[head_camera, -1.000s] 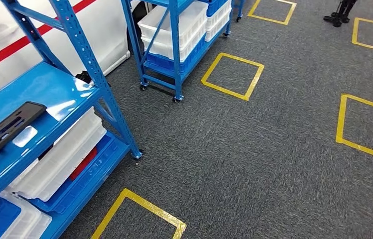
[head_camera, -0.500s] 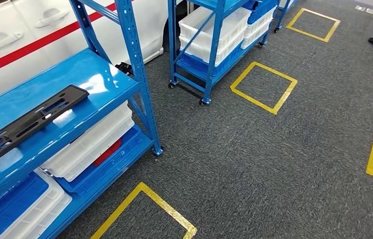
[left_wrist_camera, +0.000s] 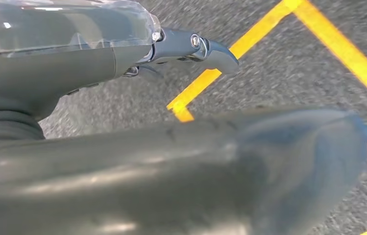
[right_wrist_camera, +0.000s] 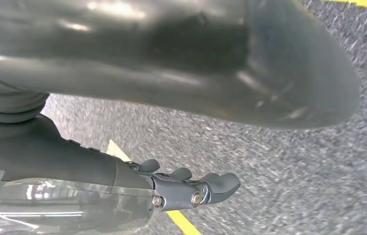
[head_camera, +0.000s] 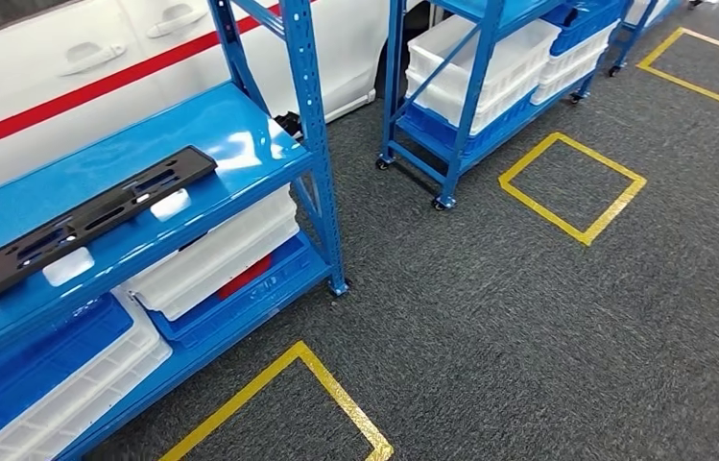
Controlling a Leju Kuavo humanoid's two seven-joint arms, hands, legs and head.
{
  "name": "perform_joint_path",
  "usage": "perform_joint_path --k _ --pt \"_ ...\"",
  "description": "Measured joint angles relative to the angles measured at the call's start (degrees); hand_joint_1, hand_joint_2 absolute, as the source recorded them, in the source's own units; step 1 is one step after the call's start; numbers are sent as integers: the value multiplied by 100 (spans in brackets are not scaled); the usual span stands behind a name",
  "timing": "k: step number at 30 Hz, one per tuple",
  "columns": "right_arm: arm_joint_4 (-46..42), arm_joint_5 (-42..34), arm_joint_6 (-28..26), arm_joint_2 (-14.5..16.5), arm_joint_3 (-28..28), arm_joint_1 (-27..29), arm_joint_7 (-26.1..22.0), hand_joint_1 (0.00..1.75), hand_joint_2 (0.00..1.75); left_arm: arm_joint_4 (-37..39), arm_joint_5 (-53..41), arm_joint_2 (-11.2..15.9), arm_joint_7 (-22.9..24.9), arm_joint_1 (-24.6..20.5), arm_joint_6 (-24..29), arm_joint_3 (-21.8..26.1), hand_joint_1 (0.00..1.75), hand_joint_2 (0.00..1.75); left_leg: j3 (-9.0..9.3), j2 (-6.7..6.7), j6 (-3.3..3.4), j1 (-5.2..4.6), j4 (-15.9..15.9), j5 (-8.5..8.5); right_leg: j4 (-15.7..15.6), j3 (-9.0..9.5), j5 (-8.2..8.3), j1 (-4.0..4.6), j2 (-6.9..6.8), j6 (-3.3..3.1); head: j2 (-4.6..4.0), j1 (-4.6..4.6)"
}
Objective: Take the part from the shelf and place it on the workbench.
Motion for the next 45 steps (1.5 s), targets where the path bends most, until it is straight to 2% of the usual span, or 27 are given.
perform_joint_path --k 2,4,5,6,8,9,11,12,14,15,16,17,19,21,23,24,26,28,30,31,32,34,36,39,41,43,45 --pt "1 11 21 1 18 -7 -32 0 0 0 0 -1 2 14 -4 0 0 0 311 89 30 -4 -581 347 0 32 -22 9 -137 13 0 1" --pt "2 20 51 2 36 -10 -53 0 0 0 0 5 -1 -1 -6 -1 0 0 711 359 122 -50 -1358 619 1 77 -52 22 -260 51 0 1" --pt "2 23 64 2 40 -14 -59 0 0 0 0 8 -3 -11 -7 -1 0 0 813 453 169 -79 -1571 667 1 94 -65 26 -315 80 0 2" --pt "2 26 73 2 43 -23 -62 0 0 0 0 10 -4 -16 -8 -2 0 0 830 491 208 -105 -1634 657 -2 108 -74 25 -366 111 0 2" --pt "1 29 78 2 51 -48 -66 0 0 0 0 14 -6 -5 -10 -2 0 0 841 362 262 -102 -1676 692 -17 150 -92 16 -432 182 0 1" --pt "1 31 78 -1 59 -57 -67 0 0 0 0 15 -6 3 -10 -2 0 0 866 298 290 -82 -1716 718 12 159 -130 8 -341 216 0 0" --pt "1 38 79 -7 74 -56 -71 0 0 0 0 13 -8 -9 -11 -2 0 0 908 165 341 -38 -1785 773 372 14 -380 -7 -3 264 0 1" --pt "2 43 79 -9 79 -48 -72 0 0 0 0 10 -10 -24 -13 -2 0 0 904 99 354 -41 -1790 780 711 -151 -562 -13 155 271 0 1" --pt "2 50 77 -9 82 -24 -72 0 0 0 0 8 -13 -38 -12 -4 0 0 894 -52 364 -46 -1782 783 1385 -502 -810 -17 246 279 0 2" --pt "2 54 77 -10 85 -14 -72 0 0 0 0 7 -13 -34 -8 -5 0 0 896 -135 363 -46 -1776 781 1503 -582 -777 -19 254 283 0 2" --pt "1 57 76 -11 87 -9 -72 0 0 0 0 7 -11 -28 -2 -6 0 0 899 -220 357 -43 -1765 777 1402 -563 -628 -24 262 285 0 2" --pt "1 62 77 -13 91 -7 -73 0 0 0 0 7 -9 -25 6 -8 0 0 901 -303 344 -38 -1747 768 1099 -449 -396 -35 298 286 0 2" --pt "0 69 78 -15 99 -8 -79 0 0 0 0 6 -4 -31 25 -14 0 0 876 -446 296 -34 -1684 737 376 -166 -36 -64 536 283 0 2" --pt "1 75 78 -14 109 -9 -85 0 0 0 0 6 -2 -41 44 -21 0 0 827 -560 231 -35 -1641 723 61 -47 37 -68 693 260 0 1" --pt "1 80 78 -12 119 -13 -87 0 0 0 1 7 -2 -32 57 -29 0 0 796 -673 160 -21 -1648 730 32 -32 32 -58 589 200 0 1" --pt "1 80 78 -7 123 -16 -87 0 0 0 1 5 -3 -18 60 -33 0 0 779 -640 131 -17 -1621 708 6 -14 39 -59 524 161 0 1" --pt "1 85 75 3 126 -17 -92 0 0 0 3 4 -9 -12 63 -39 0 0 624 -379 81 -19 -1294 506 -44 13 51 -67 382 87 0 1" --pt "0 93 74 7 128 -2 -101 0 0 0 4 4 -15 -36 67 -41 0 0 269 -93 42 -12 -570 152 -50 23 34 -45 226 48 0 -1" --pt "0 99 75 7 131 6 -108 0 0 0 4 3 -22 -36 69 -41 0 0 10 -14 14 5 -57 11 -47 36 10 -31 64 40 0 -1" --pt "0 103 76 7 132 4 -112 0 0 0 4 3 -31 -25 69 -41 0 0 33 7 11 11 -103 101 -46 51 -4 -29 -8 45 0 -1" --pt "0 108 78 9 134 2 -116 0 0 0 4 4 -44 -14 69 -41 0 0 170 47 17 12 -368 280 -46 75 -21 -28 -77 54 0 -1" --pt "1 123 85 19 138 2 -121 0 0 0 4 9 -75 -16 73 -40 0 0 576 298 72 -23 -1159 623 -42 137 -67 -9 -207 94 0 -1" --pt "1 145 90 32 146 0 -120 0 0 0 4 11 -105 -30 77 -34 0 0 779 480 160 -74 -1587 727 -41 182 -104 19 -322 152 0 0" --pt "0 168 90 37 170 -36 -108 0 0 0 5 11 -121 4 82 -14 0 0 788 328 265 -77 -1661 736 -57 243 -145 22 -430 243 0 1" --pt "1 169 90 39 179 -43 -100 0 0 0 6 9 -117 12 89 -5 0 0 825 201 331 -42 -1725 777 199 160 -335 3 -178 297 0 1" --pt "2 169 91 41 179 -23 -92 0 0 0 7 6 -114 -10 93 1 0 0 827 70 368 -34 -1740 796 911 -190 -697 -13 148 320 0 1" --pt "2 169 91 42 179 -1 -86 0 0 0 7 4 -114 -15 92 5 0 0 826 -82 377 -38 -1735 795 1532 -534 -873 -15 240 327 0 1"
